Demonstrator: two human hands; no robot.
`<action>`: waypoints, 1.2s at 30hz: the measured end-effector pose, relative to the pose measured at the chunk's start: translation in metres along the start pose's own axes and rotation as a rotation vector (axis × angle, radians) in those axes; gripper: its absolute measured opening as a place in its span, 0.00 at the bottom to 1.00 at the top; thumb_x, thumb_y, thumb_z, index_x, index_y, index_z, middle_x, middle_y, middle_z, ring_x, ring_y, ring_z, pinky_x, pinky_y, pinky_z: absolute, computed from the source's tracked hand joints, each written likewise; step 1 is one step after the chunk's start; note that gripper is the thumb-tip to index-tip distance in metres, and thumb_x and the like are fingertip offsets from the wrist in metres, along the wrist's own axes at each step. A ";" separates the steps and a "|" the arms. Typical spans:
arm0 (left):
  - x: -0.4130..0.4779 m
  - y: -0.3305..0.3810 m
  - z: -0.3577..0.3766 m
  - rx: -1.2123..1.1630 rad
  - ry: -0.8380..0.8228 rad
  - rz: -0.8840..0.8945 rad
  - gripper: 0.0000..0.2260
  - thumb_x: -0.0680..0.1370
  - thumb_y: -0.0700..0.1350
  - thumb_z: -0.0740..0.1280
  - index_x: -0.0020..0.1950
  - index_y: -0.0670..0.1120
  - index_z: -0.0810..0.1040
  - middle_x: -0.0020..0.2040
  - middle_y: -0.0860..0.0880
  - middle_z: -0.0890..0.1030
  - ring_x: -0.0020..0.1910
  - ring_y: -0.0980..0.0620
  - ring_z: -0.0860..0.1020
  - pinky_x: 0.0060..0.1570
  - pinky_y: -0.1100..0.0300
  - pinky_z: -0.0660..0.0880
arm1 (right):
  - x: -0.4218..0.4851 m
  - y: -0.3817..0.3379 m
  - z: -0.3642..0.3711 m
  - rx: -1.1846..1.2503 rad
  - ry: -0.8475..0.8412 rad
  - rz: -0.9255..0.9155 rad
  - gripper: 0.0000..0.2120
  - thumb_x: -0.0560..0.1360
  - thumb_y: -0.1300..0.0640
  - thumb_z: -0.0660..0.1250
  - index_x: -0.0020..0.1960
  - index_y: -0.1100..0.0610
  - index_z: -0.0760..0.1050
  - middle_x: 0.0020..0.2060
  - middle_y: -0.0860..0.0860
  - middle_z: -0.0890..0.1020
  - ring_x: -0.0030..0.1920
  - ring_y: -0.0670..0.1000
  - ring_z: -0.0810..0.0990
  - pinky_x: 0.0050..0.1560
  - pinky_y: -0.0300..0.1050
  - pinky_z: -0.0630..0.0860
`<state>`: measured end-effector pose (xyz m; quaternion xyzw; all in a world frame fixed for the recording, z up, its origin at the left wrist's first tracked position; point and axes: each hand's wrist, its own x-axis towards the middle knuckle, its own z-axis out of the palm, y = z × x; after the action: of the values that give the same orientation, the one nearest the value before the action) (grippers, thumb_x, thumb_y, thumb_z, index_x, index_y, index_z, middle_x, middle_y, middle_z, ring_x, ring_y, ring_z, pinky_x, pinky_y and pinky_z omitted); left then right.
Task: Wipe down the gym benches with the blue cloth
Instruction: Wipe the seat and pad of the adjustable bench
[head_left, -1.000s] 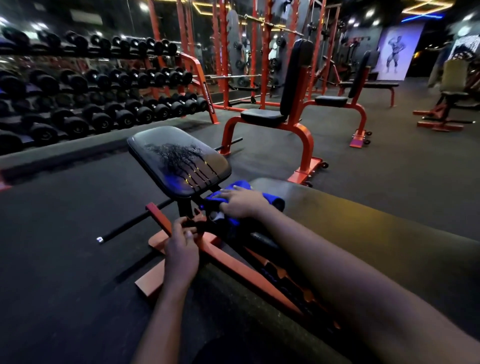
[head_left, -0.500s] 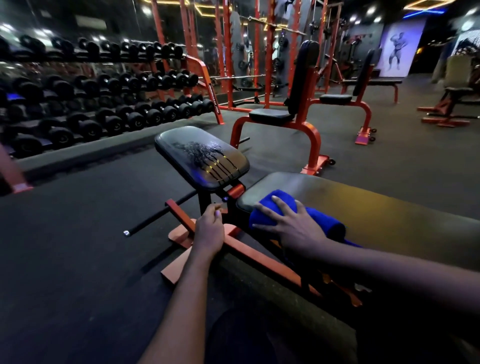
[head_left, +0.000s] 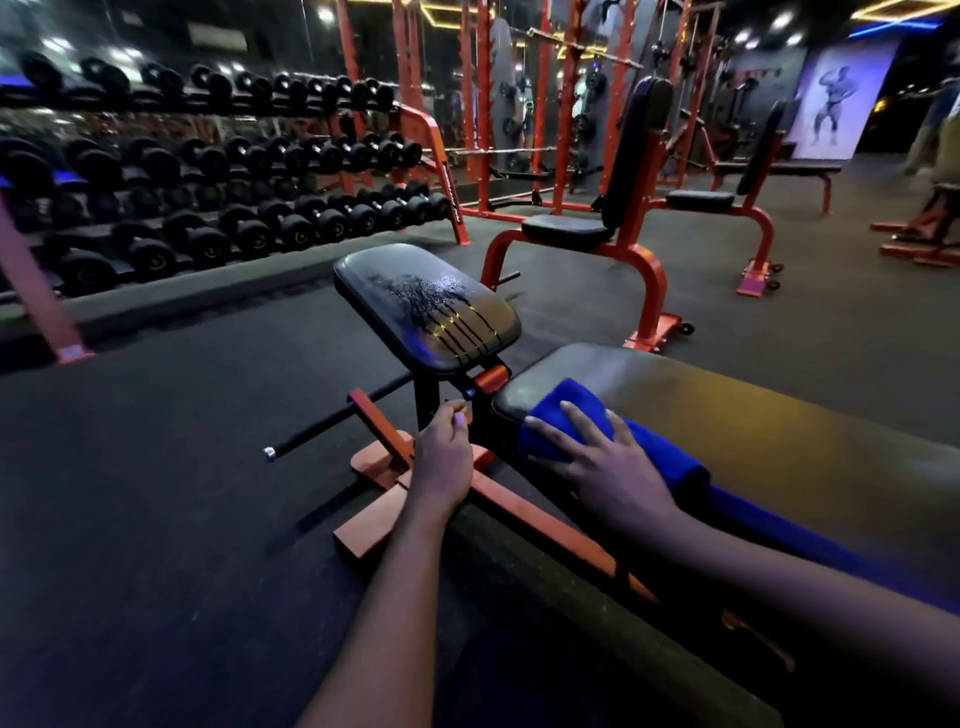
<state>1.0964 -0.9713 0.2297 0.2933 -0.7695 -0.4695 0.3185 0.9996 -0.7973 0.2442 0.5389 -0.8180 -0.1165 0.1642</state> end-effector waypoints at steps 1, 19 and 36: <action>0.000 -0.001 -0.001 0.002 -0.009 -0.002 0.15 0.85 0.44 0.54 0.69 0.46 0.72 0.66 0.45 0.76 0.65 0.50 0.73 0.57 0.62 0.66 | -0.009 0.005 -0.001 0.007 -0.033 0.013 0.25 0.82 0.54 0.53 0.76 0.36 0.56 0.79 0.43 0.41 0.79 0.59 0.44 0.72 0.67 0.53; 0.056 0.009 0.055 0.088 -0.173 -0.050 0.15 0.85 0.48 0.52 0.62 0.44 0.75 0.56 0.46 0.75 0.57 0.49 0.72 0.54 0.58 0.66 | -0.056 0.005 0.026 -0.009 0.146 0.230 0.33 0.69 0.58 0.50 0.71 0.38 0.70 0.77 0.46 0.62 0.75 0.59 0.63 0.67 0.63 0.60; 0.010 0.037 0.097 0.323 0.177 0.346 0.11 0.78 0.37 0.61 0.58 0.39 0.79 0.56 0.39 0.79 0.58 0.40 0.73 0.59 0.49 0.68 | -0.097 -0.007 0.030 0.086 0.358 0.702 0.34 0.69 0.51 0.70 0.74 0.39 0.66 0.74 0.48 0.69 0.72 0.56 0.67 0.65 0.59 0.61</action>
<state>1.0100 -0.9130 0.2306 0.2442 -0.8424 -0.2514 0.4092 1.0290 -0.7103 0.1999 0.2448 -0.9150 0.0766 0.3114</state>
